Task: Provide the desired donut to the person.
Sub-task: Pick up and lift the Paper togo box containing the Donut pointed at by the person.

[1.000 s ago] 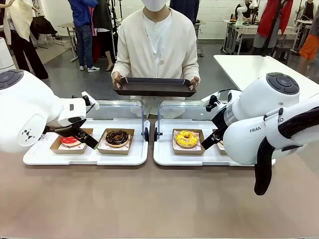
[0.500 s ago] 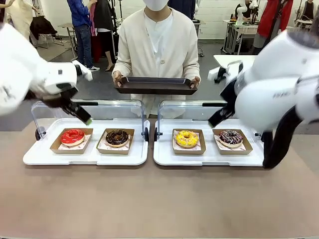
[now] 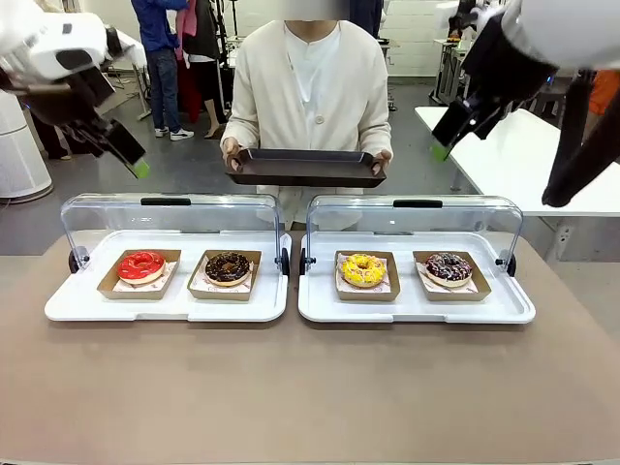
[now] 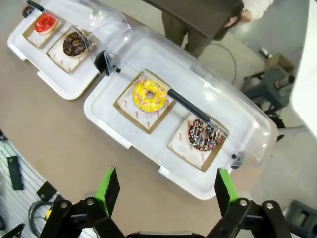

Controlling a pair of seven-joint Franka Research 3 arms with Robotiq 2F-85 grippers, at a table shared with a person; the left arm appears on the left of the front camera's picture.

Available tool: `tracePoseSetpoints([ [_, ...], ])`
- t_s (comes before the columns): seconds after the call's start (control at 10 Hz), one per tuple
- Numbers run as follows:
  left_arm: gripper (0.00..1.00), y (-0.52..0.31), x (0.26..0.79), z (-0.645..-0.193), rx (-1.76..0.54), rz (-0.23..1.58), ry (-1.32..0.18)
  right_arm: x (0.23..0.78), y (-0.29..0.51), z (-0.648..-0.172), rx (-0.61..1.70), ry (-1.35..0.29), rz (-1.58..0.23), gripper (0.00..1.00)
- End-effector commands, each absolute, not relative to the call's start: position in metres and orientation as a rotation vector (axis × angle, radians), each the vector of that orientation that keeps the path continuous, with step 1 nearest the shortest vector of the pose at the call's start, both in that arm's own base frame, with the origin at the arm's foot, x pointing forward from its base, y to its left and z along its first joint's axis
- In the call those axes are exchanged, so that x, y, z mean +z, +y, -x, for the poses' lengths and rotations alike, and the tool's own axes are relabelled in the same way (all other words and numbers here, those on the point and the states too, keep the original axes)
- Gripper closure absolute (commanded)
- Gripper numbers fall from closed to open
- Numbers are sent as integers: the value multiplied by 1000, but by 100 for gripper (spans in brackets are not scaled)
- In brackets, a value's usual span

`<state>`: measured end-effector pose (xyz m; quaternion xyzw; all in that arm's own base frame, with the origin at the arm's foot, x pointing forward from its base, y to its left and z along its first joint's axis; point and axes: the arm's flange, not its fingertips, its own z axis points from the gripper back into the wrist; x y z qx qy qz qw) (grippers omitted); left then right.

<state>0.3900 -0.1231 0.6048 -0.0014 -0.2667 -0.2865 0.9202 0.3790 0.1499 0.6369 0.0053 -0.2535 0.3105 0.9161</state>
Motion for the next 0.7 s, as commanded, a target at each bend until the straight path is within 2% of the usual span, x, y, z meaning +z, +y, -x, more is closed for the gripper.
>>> tracePoseSetpoints([
  [0.0,0,-129,592,-393,-601,6,-536,626,149,-379,639,-534,-15,0],
  [0.6,0,-130,591,-393,-599,-1,-519,632,150,-380,636,-515,-11,0],
])
